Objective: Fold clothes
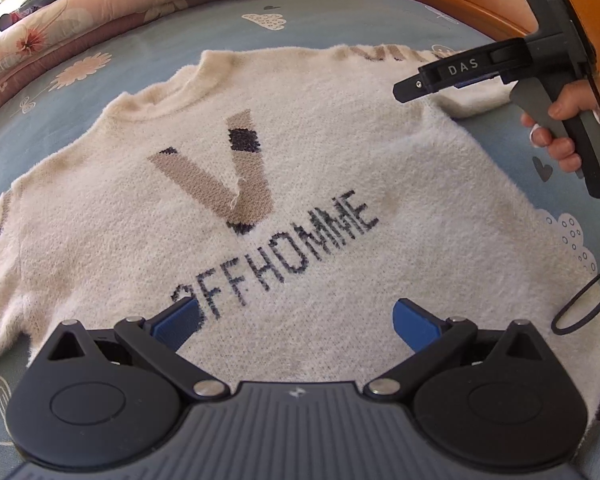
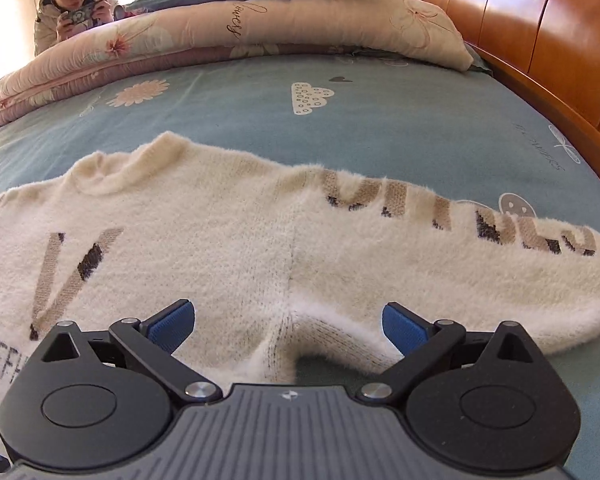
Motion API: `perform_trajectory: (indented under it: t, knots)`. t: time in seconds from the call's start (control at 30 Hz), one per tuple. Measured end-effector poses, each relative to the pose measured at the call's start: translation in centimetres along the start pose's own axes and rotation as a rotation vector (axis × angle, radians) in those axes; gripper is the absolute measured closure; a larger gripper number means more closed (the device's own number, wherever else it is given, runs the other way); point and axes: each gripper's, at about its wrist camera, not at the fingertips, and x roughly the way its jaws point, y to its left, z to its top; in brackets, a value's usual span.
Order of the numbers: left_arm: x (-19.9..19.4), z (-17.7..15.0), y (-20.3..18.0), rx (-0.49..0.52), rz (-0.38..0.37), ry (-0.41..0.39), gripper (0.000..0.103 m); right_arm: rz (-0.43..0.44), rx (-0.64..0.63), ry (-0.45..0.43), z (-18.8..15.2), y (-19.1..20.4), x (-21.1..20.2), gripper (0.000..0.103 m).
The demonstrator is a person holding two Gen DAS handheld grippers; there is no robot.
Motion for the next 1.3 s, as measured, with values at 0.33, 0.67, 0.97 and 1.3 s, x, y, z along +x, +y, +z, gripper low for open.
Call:
perform_trajectory:
  t: [0.33,0.67,0.97,1.3]
  knots:
    - [0.1,-0.6,2.9,-0.105,0.064,-0.016,0.001,-0.109,-0.005,0.110,-1.2,0.0,0.6,0.000]
    - [1.5,-2.3,7.4,-0.099,0.106,0.033,0.001,0.018,-0.197,0.137,-1.9,9.9,0.4,0.000]
    - [-1.0,-6.9,8.1,-0.204,0.084,0.004,0.001,-0.010,-0.112,0.170,-4.0,10.8,1.8,0.000]
    - [-1.9,-5.2,10.8,-0.229,0.070,-0.105,0.001,-0.065,-0.088,0.157,-4.2,11.7,1.8,0.000]
